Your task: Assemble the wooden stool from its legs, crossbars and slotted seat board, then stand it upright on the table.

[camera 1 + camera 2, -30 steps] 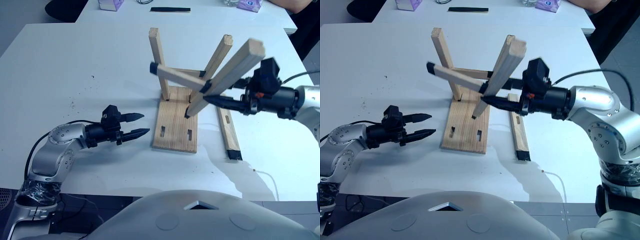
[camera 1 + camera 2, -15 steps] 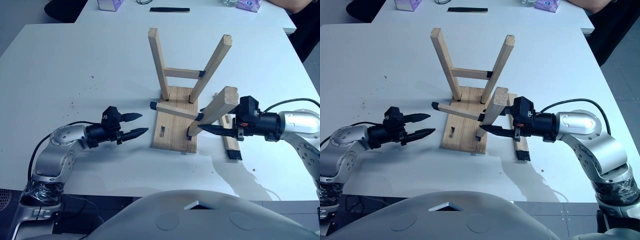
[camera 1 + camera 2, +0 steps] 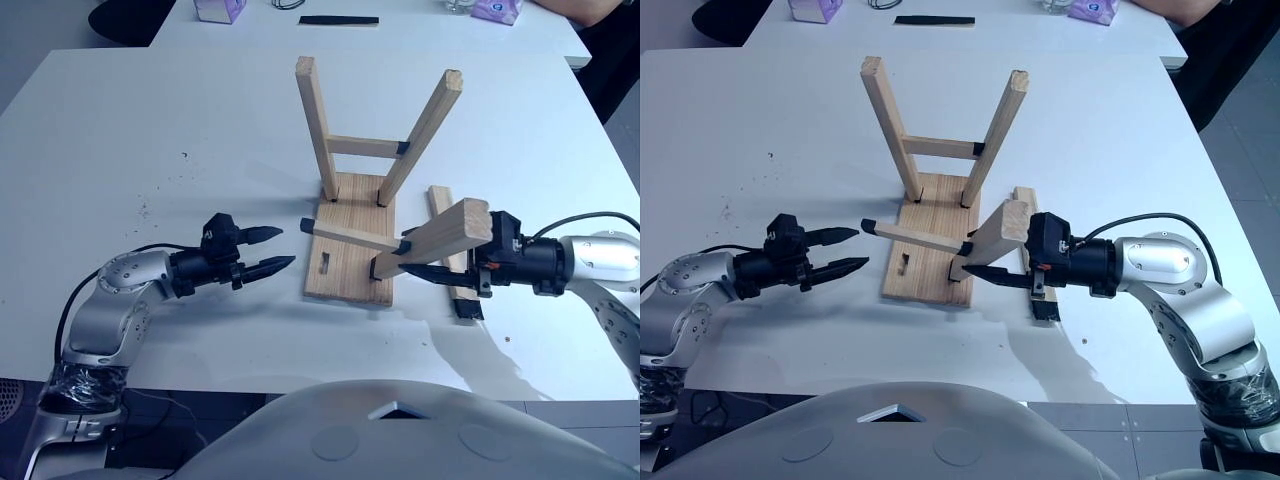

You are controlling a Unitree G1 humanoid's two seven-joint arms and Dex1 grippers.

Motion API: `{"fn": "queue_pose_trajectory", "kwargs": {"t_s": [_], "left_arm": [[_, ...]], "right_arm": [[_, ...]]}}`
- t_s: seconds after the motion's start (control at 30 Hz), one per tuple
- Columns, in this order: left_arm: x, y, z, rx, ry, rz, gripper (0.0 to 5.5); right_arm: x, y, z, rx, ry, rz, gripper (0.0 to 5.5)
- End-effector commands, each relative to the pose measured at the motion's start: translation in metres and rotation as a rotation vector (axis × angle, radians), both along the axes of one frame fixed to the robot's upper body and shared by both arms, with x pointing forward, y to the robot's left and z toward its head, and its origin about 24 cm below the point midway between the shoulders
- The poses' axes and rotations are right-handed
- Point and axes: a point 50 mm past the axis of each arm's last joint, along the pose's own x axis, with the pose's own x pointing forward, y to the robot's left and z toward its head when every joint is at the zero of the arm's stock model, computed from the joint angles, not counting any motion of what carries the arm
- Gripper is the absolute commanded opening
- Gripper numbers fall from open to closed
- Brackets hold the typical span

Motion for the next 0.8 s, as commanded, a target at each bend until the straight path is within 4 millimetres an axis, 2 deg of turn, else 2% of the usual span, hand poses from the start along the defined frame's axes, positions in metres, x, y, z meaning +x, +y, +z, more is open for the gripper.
{"fn": "queue_pose_trajectory", "kwargs": {"t_s": [0.03,0.53,0.63,0.8], "left_arm": [[-0.001,0.001,0.000,0.010,-0.010,0.011,3.03],[-0.008,-0.005,-0.003,-0.008,-0.009,0.043,3.03],[-0.007,-0.008,-0.003,-0.015,-0.014,0.043,3.03],[-0.007,-0.011,-0.003,-0.021,-0.015,0.039,3.03]], "right_arm": [[0.002,-0.011,-0.012,-0.089,0.046,-0.048,2.03],[0.009,-0.019,-0.012,-0.123,0.060,-0.040,2.03],[0.009,-0.020,-0.020,-0.157,0.085,-0.047,2.03],[0.008,-0.017,-0.047,-0.275,0.145,0.001,2.03]]}}
